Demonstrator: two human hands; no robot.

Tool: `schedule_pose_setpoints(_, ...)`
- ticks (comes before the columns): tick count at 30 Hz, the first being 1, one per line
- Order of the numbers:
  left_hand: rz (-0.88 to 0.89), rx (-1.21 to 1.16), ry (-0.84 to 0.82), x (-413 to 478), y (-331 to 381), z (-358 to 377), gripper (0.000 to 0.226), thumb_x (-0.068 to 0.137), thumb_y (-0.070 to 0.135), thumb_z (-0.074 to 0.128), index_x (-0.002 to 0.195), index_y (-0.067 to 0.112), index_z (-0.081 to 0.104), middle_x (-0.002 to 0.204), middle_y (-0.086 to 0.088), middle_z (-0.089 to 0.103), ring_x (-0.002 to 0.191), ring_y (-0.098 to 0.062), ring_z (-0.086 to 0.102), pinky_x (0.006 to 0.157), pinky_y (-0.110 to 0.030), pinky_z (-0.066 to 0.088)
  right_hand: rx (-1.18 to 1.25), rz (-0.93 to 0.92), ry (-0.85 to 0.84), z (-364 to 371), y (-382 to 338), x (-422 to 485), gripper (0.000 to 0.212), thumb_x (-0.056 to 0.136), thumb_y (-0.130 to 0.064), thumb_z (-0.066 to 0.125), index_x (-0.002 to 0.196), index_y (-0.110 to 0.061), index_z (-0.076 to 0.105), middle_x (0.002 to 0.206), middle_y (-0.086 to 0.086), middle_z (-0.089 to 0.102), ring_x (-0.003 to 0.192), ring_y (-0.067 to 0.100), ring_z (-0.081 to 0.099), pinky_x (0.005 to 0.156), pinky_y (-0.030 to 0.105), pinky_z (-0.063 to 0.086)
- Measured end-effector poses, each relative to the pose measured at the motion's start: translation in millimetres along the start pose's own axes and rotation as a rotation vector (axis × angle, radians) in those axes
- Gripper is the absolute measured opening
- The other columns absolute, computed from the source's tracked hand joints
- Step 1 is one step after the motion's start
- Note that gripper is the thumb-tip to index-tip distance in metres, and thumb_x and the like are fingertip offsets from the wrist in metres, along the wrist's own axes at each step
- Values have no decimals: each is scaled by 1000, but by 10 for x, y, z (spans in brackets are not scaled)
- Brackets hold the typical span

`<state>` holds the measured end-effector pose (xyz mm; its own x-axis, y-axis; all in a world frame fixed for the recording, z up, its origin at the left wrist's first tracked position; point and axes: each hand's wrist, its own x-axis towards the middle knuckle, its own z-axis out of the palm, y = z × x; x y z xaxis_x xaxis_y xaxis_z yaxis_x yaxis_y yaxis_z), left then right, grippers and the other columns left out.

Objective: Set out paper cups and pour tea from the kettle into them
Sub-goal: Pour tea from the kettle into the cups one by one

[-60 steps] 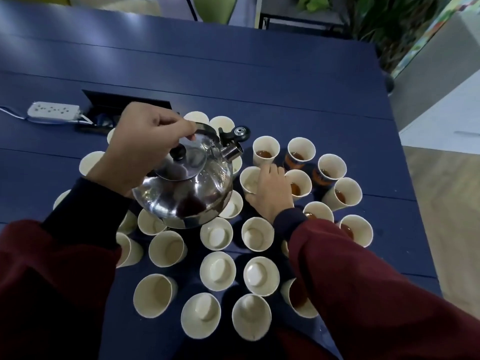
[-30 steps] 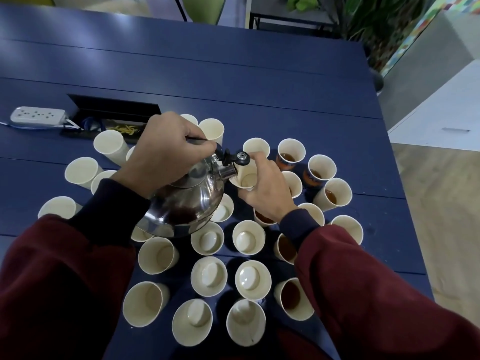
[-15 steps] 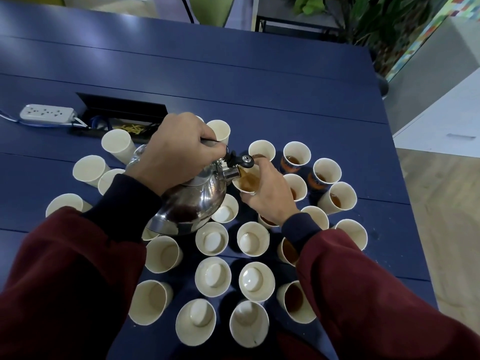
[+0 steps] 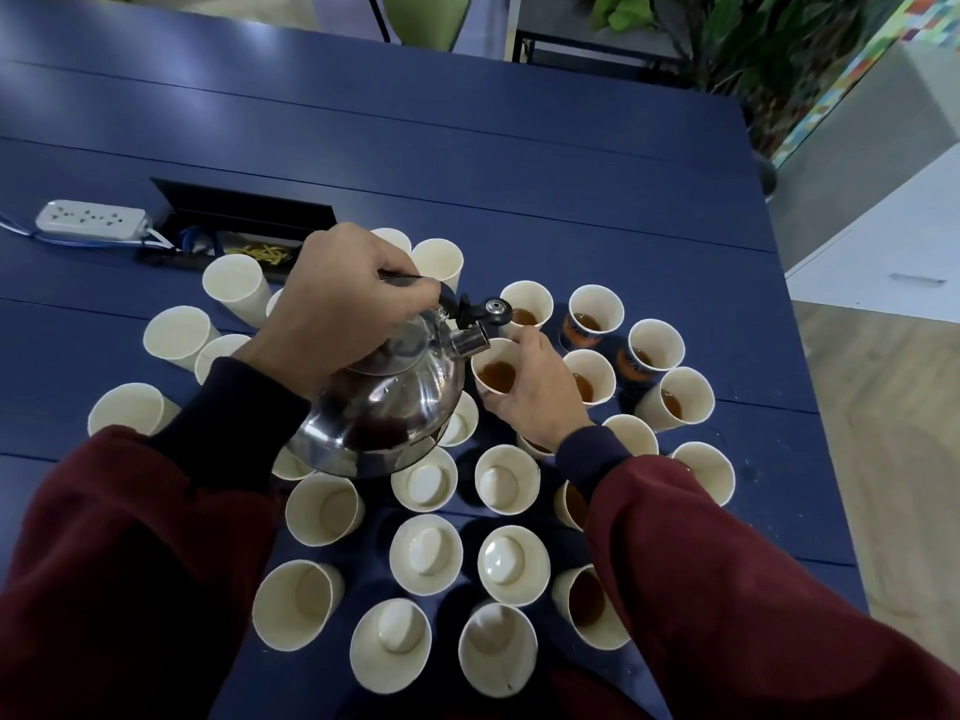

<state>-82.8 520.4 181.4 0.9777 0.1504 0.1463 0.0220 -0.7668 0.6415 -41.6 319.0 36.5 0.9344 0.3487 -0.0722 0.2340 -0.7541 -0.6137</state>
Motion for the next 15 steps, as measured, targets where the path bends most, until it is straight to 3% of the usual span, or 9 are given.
schedule_pose_setpoints(4,-55,-38,-1,-24,-33,-32,32,77,37,61,72,9,76,58,-14,63,63,-24,54,55,-28,39,-222,-15,-46,78,36,42,74,72,-24,83,133,-12,44,132,13,50,114,36,57,90,49,50)
schedule_pose_setpoints(8,-103,-29,25,-87,-55,-103,37,73,42,59,71,8,73,64,-16,64,66,-27,58,61,-34,45,-402,2,-73,115,18,65,73,76,-32,80,135,-11,42,130,15,51,116,37,54,92,49,49)
schedule_pose_setpoints(12,-105,-39,28,-191,-36,-208,34,72,45,63,68,11,71,63,-11,65,68,-28,62,62,-34,48,-338,0,-91,73,12,-27,80,75,-32,83,138,-11,39,128,16,51,117,36,52,95,44,48)
schedule_pose_setpoints(15,-102,-97,-4,-296,-43,-323,25,70,37,82,67,16,68,61,-5,64,62,-23,62,65,-42,54,-311,-29,-67,-48,-5,-200,81,74,-36,83,138,-10,42,128,15,49,117,33,50,96,42,45)
